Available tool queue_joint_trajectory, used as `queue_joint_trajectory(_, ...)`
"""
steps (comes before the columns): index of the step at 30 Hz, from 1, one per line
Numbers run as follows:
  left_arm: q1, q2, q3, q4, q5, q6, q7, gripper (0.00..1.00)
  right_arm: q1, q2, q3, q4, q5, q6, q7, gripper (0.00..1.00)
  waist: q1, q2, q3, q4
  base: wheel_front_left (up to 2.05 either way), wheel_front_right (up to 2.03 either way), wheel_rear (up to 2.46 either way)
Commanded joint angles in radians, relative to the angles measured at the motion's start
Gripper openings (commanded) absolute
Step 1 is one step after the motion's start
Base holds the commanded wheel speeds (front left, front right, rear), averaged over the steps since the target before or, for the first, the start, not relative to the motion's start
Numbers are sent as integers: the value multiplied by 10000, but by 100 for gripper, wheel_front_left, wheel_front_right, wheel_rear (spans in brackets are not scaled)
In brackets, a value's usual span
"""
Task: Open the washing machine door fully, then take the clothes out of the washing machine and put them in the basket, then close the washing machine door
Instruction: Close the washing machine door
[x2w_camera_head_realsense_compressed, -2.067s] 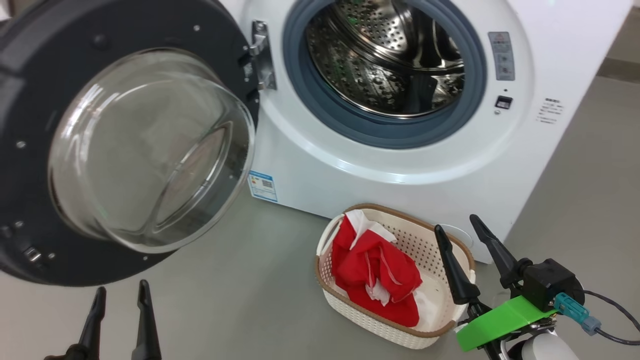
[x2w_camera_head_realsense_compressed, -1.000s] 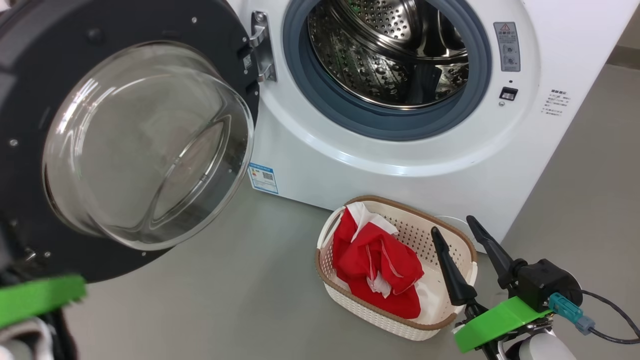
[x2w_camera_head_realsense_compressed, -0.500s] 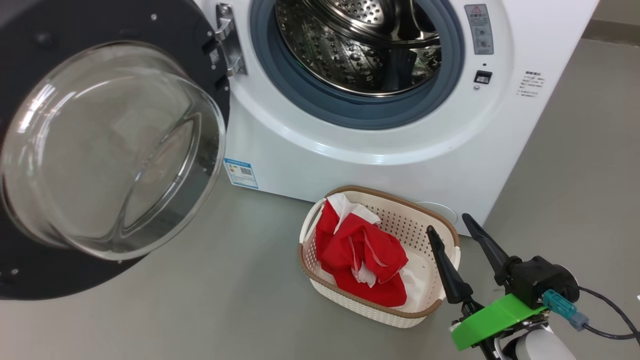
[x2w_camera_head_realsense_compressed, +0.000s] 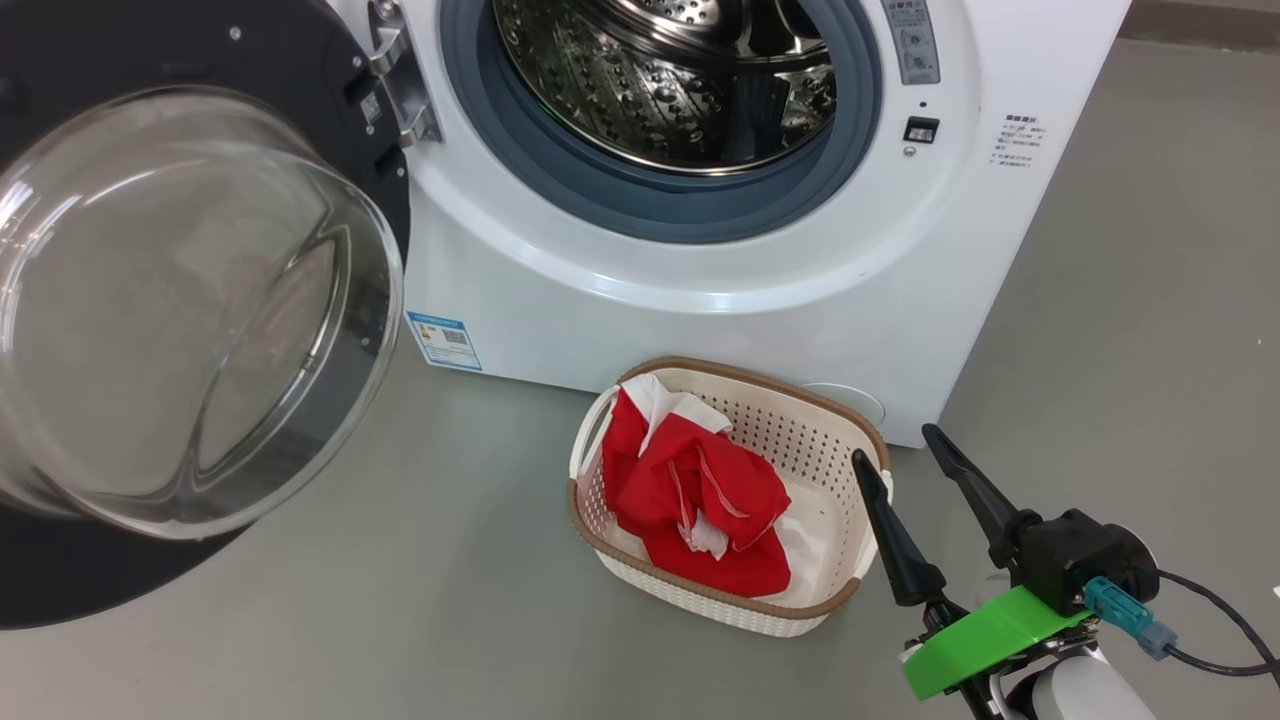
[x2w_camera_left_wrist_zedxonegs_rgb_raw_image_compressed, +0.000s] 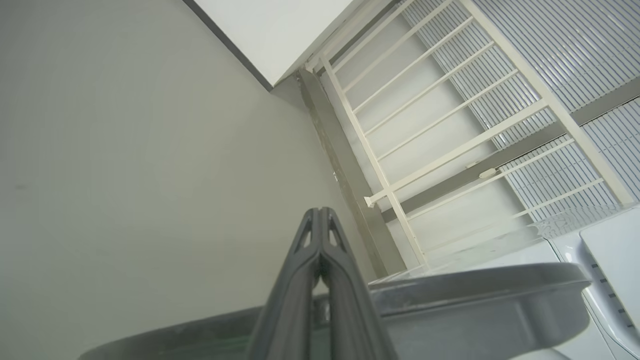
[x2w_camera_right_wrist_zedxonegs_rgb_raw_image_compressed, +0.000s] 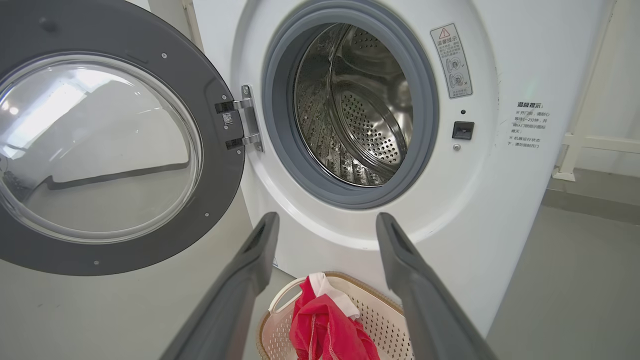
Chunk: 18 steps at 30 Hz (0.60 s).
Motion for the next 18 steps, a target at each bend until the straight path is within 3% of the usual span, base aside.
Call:
queue_joint_trajectory(1,-41,707,185,-368,-189,72,417,0,-316,-67,224,-260,-108,75,-65,100,0,0,77,-39,0,0,0)
queue_joint_trajectory(4,307,560,189,-836,-537,-8,1512,0,-332,-112,204,-268,-103,75,-65,100,0,0,110,-17,0,0,0)
queue_joint_trajectory(18,1851,-201,-148,-2550,-1142,-185,4035,0,-310,-47,401,-233,-60,75,-65,100,0,0,76,166,0,0,0)
